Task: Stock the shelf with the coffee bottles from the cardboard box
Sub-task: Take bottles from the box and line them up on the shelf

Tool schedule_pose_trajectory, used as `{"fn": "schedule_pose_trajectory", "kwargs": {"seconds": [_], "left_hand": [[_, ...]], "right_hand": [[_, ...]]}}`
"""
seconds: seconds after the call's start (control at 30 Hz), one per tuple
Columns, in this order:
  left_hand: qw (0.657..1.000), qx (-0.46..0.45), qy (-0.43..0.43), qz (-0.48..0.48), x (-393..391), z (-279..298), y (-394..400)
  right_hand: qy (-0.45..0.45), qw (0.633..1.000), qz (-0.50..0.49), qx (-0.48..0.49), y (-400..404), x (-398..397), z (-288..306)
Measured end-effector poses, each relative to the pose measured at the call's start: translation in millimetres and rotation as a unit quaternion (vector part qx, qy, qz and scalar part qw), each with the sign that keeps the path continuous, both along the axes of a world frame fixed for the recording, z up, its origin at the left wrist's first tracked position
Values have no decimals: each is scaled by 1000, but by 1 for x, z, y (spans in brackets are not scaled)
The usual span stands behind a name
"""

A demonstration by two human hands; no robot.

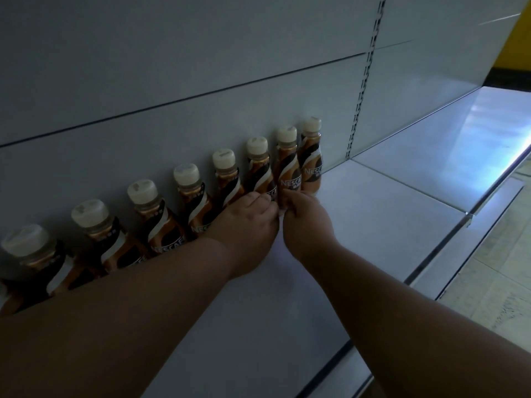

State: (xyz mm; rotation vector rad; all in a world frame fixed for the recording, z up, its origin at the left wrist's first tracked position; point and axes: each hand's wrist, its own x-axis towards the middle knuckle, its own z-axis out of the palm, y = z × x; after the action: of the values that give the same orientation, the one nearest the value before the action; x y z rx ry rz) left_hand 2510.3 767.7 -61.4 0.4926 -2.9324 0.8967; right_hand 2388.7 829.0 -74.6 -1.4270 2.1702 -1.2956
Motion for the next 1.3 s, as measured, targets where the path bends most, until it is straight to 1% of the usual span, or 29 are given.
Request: {"fn": "schedule_pose_trajectory", "kwargs": {"seconds": [0.07, 0.13, 0.27, 0.33, 0.43, 0.5, 0.6, 0.73, 0.8, 0.87, 0.93, 0.97, 1.03, 1.1, 1.17, 1.3], "left_hand": [[999, -20, 15, -32, -10, 9, -4], [997, -48, 19, -53, -25, 21, -10], [994, -86, 31, -57, -61, 56, -20], [992, -121, -3, -46, -76, 74, -25], [982, -162, -97, -10, -92, 88, -35], [977, -172, -121, -9, -99, 92, -37], [981, -143, -129, -4, -103, 94, -41], [982, -141, -127, -5, -109, 96, -41], [985, -121, -122, -10, -113, 96, -41], [991, -94, -84, -42, -114, 99, -46], [994, -62, 12, -89, -116, 103, -53], [993, -44, 59, -95, -119, 104, -56], [992, -13, 104, -75, -129, 104, -60], [995, 7, 97, -39, -138, 104, -64], [997, 6, 81, -20, -144, 103, -68], [995, 50, 90, -4, -147, 105, -74]], "right_hand": [[-12, 998, -57, -22, 0, -11, 4], [-15, 996, -88, -13, -3, -23, 3], [-37, 997, -65, 19, -6, -32, 2], [-57, 996, -59, 38, -9, -30, -1], [-84, 993, -69, 39, -15, -28, -8], [-100, 992, -78, 27, -19, -27, -11], [-95, 992, -84, 17, -19, -27, -11], [-82, 994, -64, 26, -16, -32, -8], [-46, 996, -67, 35, -16, -40, -8], [-16, 994, -109, 22, -18, -51, -11], [-32, 988, -150, 6, -21, -62, -14], [-47, 986, -161, 2, -24, -68, -16], [-73, 984, -162, 3, -29, -77, -18], [-85, 986, -144, 7, -35, -83, -18], [-90, 988, -124, 7, -40, -87, -16], [-116, 985, -129, -8, -44, -88, -14]]}}
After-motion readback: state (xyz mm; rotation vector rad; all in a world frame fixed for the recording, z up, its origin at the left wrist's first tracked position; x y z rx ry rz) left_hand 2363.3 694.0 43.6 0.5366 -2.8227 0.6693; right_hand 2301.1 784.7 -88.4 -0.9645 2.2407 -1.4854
